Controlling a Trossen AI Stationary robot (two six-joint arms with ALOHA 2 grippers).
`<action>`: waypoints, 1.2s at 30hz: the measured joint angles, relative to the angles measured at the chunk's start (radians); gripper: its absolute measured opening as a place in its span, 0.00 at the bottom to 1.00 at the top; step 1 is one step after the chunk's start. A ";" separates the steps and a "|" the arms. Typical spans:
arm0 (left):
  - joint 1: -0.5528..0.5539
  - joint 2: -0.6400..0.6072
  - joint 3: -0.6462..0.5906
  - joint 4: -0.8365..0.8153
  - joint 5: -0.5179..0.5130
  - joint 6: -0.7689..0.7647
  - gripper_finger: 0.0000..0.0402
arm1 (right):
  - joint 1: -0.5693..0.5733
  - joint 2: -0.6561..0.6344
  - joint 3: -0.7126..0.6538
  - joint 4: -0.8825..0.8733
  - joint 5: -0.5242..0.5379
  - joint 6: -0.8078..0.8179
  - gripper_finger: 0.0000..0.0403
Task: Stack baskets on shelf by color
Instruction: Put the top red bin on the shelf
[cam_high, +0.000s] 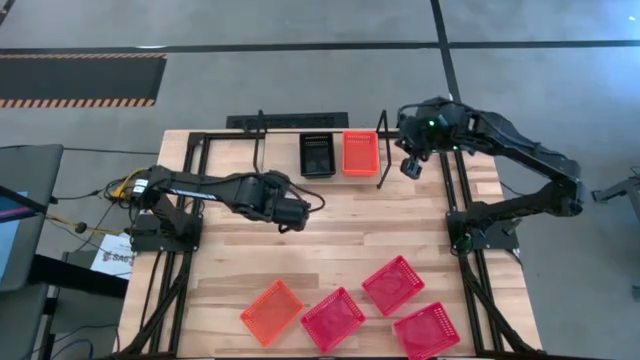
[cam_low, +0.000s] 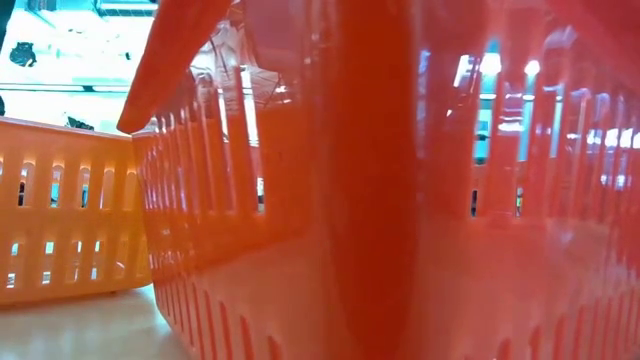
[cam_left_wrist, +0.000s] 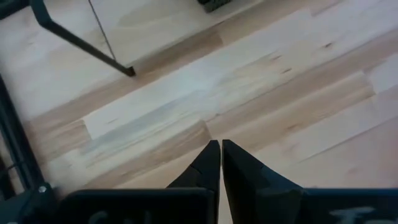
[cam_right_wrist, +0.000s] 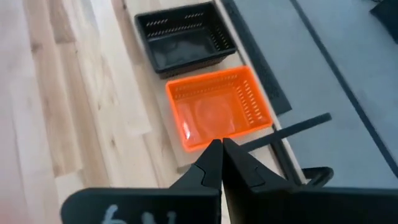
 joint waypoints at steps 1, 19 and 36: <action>0.006 -0.003 -0.011 0.021 -0.002 0.004 0.01 | 0.008 -0.002 0.000 -0.016 -0.001 0.004 0.07; 0.215 -0.008 -0.022 0.038 -0.097 0.425 0.01 | 0.247 -0.009 -0.007 -0.514 -0.026 0.769 0.05; 0.311 -0.008 -0.022 0.040 -0.062 0.788 0.01 | 0.808 0.048 -0.342 -0.179 -0.057 1.644 0.09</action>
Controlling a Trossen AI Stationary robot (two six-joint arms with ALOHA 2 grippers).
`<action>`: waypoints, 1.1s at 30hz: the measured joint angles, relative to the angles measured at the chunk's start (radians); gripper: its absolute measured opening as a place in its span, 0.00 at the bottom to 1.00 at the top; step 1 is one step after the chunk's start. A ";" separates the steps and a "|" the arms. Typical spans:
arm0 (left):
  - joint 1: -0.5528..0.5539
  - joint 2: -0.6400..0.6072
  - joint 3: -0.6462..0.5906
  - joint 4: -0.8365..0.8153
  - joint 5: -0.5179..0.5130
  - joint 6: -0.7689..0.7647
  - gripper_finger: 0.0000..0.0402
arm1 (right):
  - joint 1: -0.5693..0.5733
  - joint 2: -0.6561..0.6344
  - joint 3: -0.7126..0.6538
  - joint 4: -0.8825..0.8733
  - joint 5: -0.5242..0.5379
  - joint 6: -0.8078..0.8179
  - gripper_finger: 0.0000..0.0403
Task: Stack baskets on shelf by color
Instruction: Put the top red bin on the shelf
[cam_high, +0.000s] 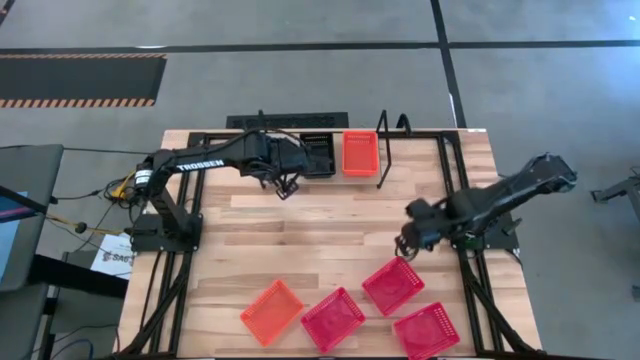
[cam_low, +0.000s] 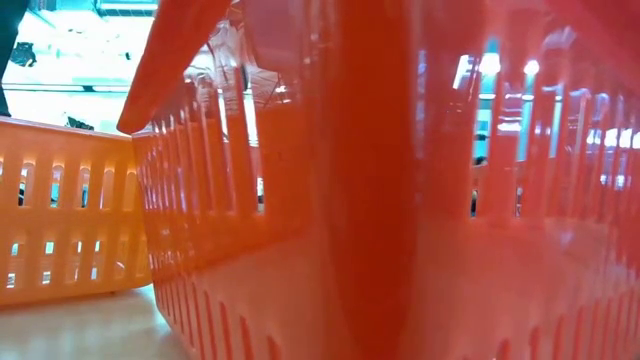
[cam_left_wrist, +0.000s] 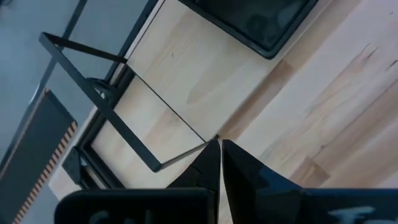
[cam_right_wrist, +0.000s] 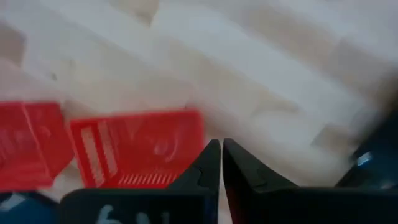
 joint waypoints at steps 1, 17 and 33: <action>0.002 0.000 0.000 0.003 0.000 0.008 0.01 | 0.019 0.015 -0.009 0.020 -0.015 0.022 0.11; 0.006 0.000 0.000 0.040 0.016 0.041 0.01 | 0.115 0.250 -0.010 0.085 -0.146 -0.038 0.47; 0.006 0.000 0.000 0.081 0.045 0.040 0.01 | 0.079 0.451 -0.010 0.145 -0.143 -0.260 0.51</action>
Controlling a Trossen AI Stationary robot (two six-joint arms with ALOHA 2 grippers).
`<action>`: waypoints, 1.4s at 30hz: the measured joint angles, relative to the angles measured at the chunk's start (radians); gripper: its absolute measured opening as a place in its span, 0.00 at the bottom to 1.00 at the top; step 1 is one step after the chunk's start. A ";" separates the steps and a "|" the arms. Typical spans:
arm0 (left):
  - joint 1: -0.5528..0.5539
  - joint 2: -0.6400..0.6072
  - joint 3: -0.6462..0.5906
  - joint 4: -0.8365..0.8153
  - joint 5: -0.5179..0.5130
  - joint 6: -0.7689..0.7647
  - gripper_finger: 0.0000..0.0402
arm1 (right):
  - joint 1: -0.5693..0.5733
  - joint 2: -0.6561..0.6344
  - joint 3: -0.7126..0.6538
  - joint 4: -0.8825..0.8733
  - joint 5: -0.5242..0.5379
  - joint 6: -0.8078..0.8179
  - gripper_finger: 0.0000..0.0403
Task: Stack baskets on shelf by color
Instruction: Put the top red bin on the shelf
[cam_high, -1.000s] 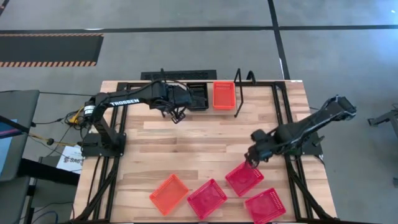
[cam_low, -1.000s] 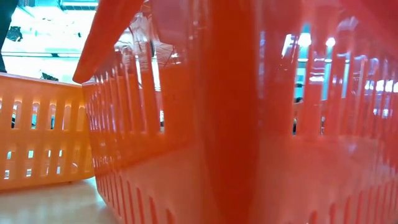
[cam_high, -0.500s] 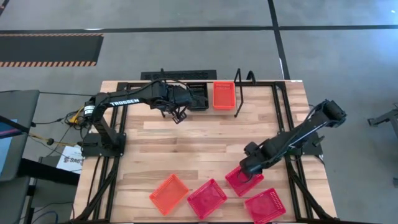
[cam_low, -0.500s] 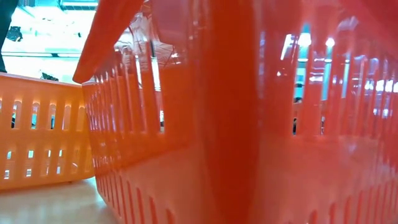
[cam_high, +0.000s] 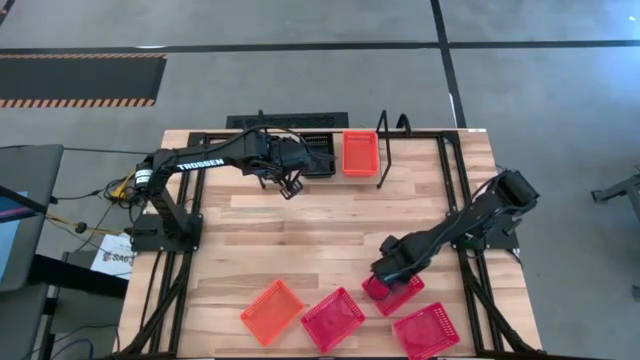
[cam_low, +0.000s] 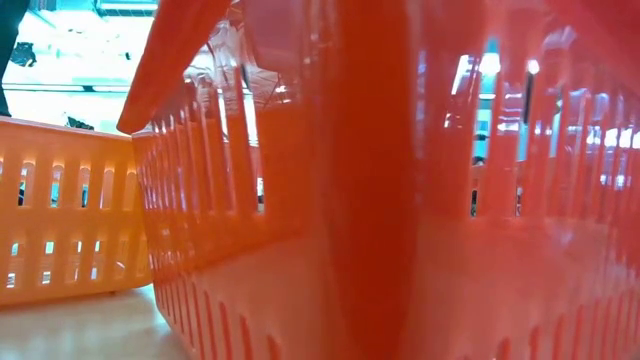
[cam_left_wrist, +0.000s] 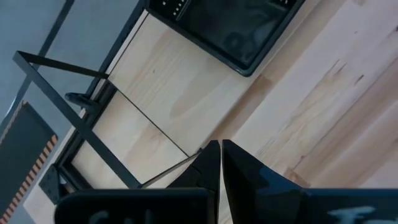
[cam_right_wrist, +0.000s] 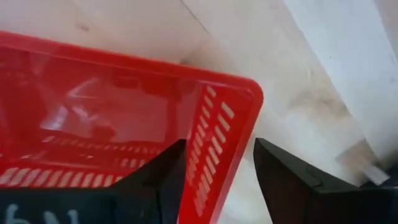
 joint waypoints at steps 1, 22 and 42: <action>0.000 0.000 0.000 0.001 0.000 0.000 0.01 | -0.003 0.012 0.000 0.004 -0.002 -0.017 0.50; 0.000 0.000 0.000 0.026 0.048 -0.047 0.01 | -0.177 -0.185 0.062 -0.236 0.358 -0.066 0.01; 0.000 0.000 0.000 0.784 0.217 0.154 0.03 | -0.308 -0.533 0.211 -0.290 0.917 -0.236 0.01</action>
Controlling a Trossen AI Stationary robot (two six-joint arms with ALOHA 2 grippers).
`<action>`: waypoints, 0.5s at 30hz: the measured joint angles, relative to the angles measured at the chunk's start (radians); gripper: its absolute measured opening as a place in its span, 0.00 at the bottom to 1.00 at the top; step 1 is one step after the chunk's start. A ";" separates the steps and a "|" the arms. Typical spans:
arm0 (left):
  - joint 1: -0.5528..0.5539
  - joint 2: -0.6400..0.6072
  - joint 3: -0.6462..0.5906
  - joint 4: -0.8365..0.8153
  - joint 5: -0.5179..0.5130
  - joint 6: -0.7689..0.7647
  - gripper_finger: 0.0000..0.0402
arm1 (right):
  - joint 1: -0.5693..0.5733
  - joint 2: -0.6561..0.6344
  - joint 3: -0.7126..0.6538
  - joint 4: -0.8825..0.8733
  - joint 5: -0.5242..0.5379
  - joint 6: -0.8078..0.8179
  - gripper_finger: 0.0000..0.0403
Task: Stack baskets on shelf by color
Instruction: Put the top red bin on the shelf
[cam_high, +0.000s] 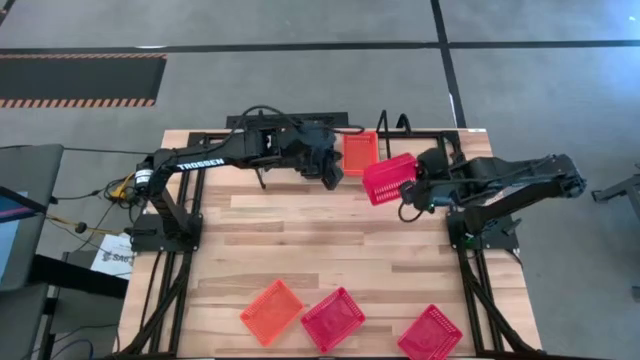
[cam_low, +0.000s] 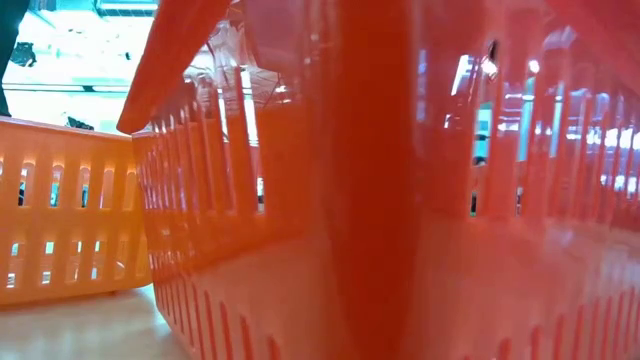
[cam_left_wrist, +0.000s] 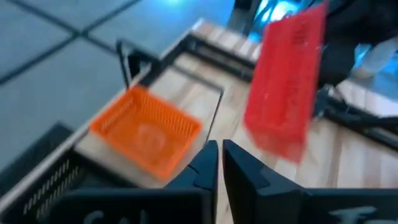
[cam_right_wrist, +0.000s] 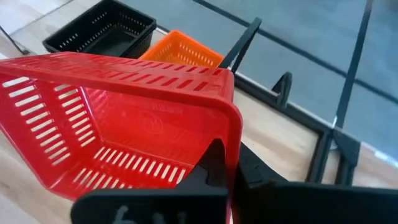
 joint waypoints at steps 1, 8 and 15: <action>0.000 0.000 0.000 0.024 0.009 0.016 0.04 | -0.012 0.000 0.000 0.012 0.000 -0.032 0.01; -0.014 0.007 0.000 0.060 0.044 0.068 0.24 | -0.112 0.000 0.000 0.260 -0.033 -0.346 0.01; -0.030 0.006 0.000 0.093 0.040 0.126 0.42 | -0.223 0.007 0.000 0.515 -0.174 -0.621 0.01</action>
